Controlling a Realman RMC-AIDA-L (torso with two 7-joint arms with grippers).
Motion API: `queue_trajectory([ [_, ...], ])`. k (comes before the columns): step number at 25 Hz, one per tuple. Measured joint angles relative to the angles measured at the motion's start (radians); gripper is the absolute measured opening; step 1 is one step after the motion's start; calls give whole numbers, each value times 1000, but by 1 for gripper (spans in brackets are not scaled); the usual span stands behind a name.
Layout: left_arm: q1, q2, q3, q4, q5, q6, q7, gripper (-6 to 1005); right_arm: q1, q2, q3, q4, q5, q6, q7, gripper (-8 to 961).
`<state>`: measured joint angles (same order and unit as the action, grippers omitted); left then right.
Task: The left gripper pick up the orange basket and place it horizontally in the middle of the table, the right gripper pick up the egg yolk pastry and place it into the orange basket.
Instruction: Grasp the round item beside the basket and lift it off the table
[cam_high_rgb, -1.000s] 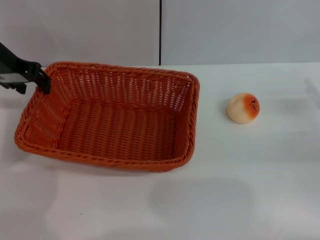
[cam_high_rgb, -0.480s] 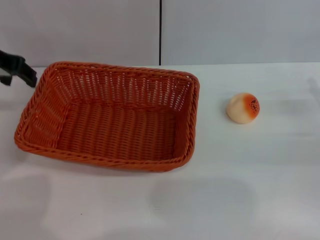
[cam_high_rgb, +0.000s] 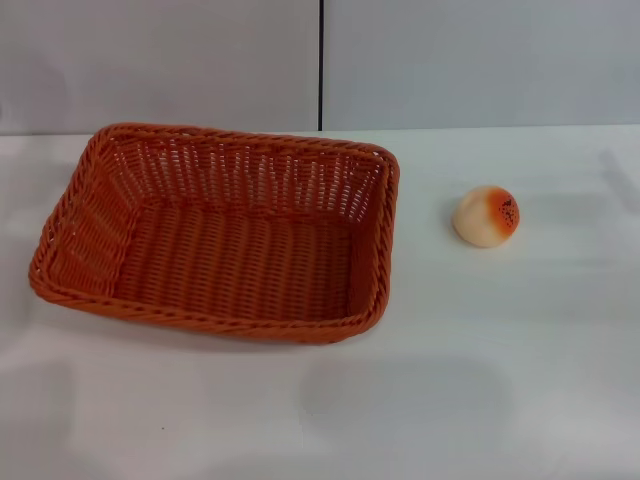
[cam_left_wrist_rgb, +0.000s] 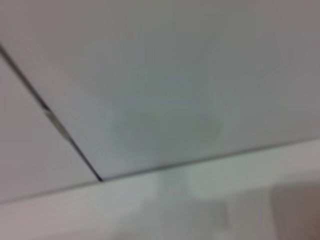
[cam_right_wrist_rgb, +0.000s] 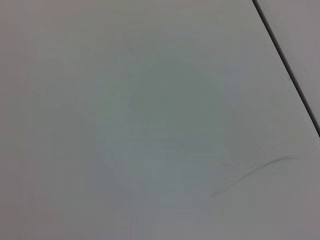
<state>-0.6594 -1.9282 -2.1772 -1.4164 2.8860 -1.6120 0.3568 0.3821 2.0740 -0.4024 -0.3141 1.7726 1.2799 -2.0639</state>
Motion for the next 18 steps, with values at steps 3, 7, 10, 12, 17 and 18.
queue_trajectory([
  [3,36,9,0,-28,1,62,18,565,2,0,0,1,-1,2,1,726],
  [7,80,10,-6,-70,1,130,50,565,-2,-2,-1,-8,-11,12,17,725],
  [10,133,-23,-6,-128,0,212,102,565,-16,-4,-3,-38,-35,20,55,725],
  [12,171,-57,-7,-166,0,274,138,566,-30,-4,-3,-79,-61,36,99,725],
  [17,238,-118,-7,-194,0,381,184,565,-65,-2,-3,-186,-132,96,211,726],
  [18,251,-125,-5,-194,-1,401,185,565,-70,-1,-3,-214,-155,105,243,726],
])
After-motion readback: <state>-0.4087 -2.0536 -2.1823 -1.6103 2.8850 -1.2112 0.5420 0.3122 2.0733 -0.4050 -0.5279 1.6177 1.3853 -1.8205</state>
